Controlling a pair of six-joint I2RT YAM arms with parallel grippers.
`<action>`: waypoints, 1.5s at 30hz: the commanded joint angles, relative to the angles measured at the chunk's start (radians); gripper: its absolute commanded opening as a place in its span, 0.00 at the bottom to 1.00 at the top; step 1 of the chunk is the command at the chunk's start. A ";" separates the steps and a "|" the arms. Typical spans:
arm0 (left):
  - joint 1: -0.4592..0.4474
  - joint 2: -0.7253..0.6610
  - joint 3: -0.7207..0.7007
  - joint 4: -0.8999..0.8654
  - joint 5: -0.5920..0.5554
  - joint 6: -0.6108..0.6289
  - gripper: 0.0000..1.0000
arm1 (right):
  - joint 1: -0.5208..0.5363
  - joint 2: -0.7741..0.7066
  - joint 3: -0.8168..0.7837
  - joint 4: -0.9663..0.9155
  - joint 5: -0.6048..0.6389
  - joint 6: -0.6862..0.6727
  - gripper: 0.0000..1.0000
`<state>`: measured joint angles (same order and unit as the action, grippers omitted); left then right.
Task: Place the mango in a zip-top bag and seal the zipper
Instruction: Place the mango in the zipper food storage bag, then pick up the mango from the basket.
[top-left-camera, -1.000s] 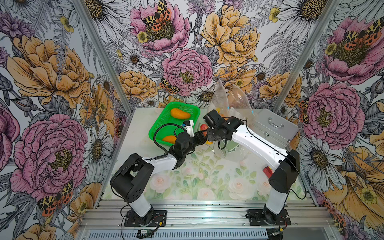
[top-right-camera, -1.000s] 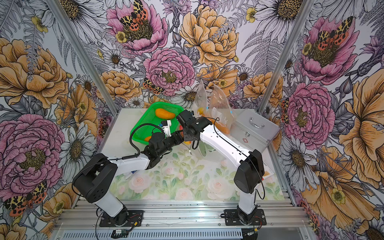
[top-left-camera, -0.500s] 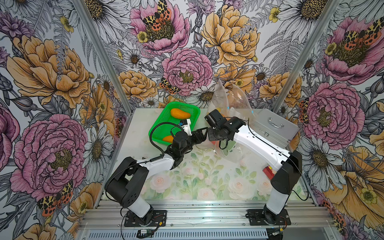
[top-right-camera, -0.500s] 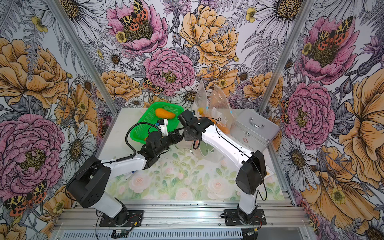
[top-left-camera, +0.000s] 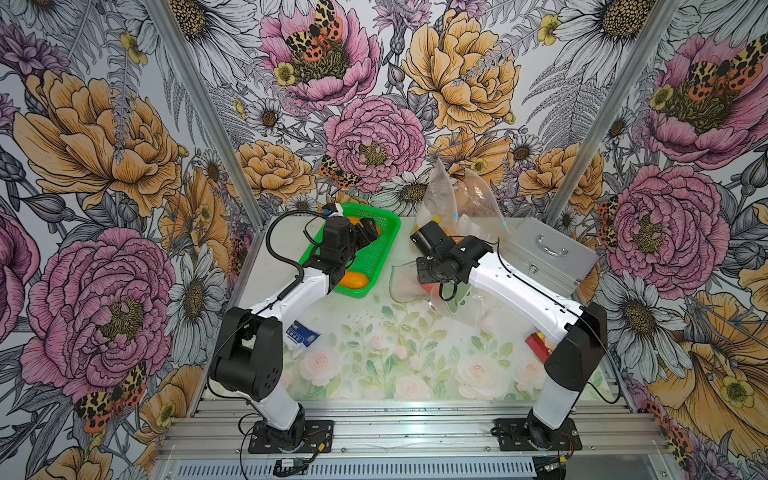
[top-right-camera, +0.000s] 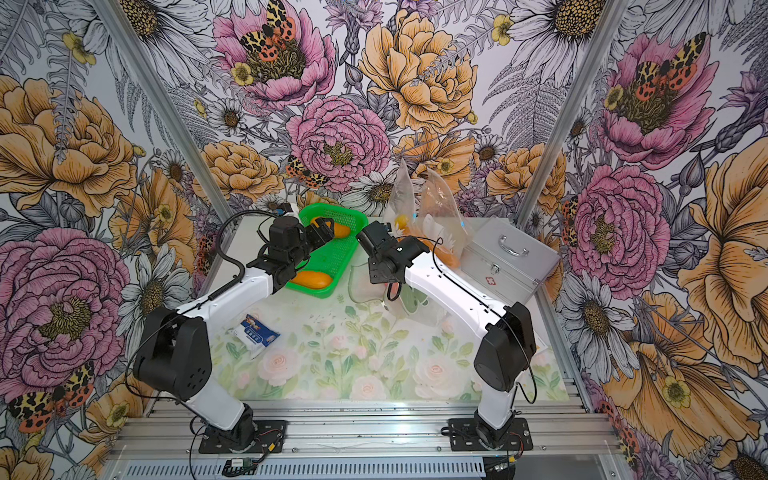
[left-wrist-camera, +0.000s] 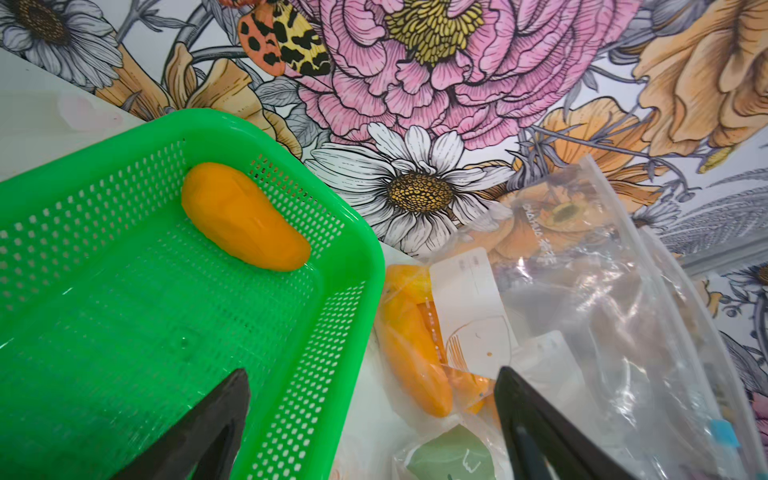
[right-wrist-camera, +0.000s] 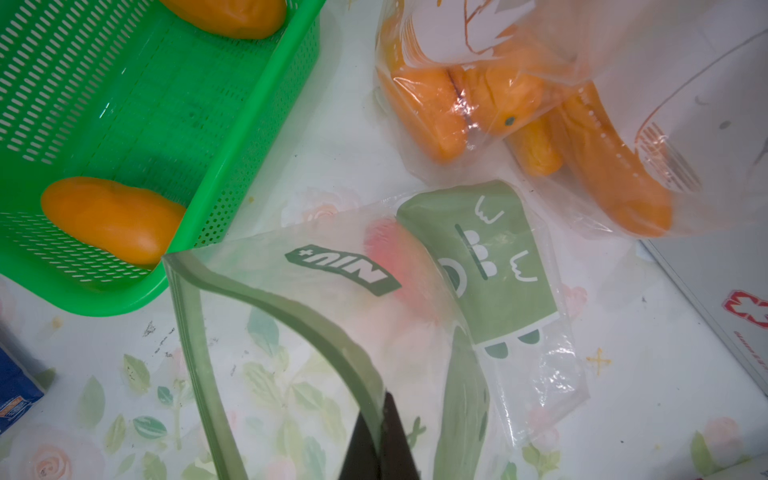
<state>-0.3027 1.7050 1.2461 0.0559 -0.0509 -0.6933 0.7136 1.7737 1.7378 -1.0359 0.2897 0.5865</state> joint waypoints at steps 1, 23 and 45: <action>0.074 0.175 0.101 -0.104 0.108 -0.115 0.93 | -0.005 -0.033 -0.007 0.023 -0.001 0.018 0.00; 0.143 0.721 0.640 -0.165 -0.018 -0.325 0.99 | 0.001 0.002 -0.018 0.040 -0.056 0.019 0.00; 0.143 0.861 0.797 -0.159 -0.046 -0.385 0.75 | 0.014 0.027 -0.038 0.056 -0.085 0.021 0.00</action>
<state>-0.1677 2.5286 2.0274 -0.0856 -0.0788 -1.0626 0.7193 1.7821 1.7107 -1.0008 0.2138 0.5938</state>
